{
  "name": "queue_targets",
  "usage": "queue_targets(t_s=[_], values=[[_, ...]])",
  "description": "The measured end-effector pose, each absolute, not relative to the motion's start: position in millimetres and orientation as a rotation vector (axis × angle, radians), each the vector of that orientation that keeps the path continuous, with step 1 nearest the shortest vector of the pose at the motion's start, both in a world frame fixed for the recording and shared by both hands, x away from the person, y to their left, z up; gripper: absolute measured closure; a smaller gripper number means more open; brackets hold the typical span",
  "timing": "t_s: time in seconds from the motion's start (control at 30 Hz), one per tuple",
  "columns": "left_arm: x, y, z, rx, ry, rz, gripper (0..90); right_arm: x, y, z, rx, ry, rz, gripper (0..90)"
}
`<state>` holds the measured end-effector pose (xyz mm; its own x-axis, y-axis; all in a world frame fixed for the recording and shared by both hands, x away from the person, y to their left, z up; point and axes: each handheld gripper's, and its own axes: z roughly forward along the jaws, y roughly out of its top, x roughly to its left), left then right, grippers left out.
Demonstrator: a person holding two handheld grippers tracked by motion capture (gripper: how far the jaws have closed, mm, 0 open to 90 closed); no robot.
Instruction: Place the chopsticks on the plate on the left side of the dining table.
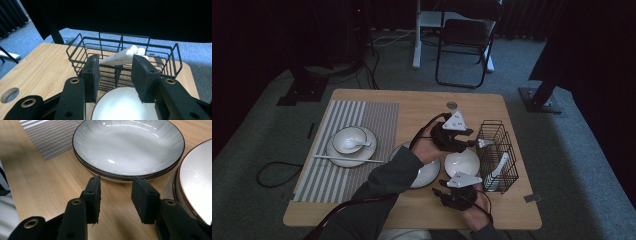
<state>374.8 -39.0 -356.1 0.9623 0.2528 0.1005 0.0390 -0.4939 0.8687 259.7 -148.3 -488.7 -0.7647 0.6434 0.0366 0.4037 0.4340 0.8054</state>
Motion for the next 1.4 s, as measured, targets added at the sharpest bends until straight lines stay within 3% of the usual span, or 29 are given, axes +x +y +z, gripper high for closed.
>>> queue_targets(t_s=[0.33,0.67,1.2,1.4], values=[[375,-45,-357,2.066,0.211,0.256,59.3,260,-148,-490,0.909,2.417,1.242,58.8],[384,-53,-358,2.063,0.28,0.294,68.5,261,-148,-492,0.913,2.424,1.236,58.8],[404,-83,-374,2.144,0.37,0.247,72.2,260,-148,-492,0.909,2.423,1.246,58.6],[408,-87,-374,2.15,0.401,0.252,77.8,260,-149,-492,0.91,2.423,1.245,58.6]])
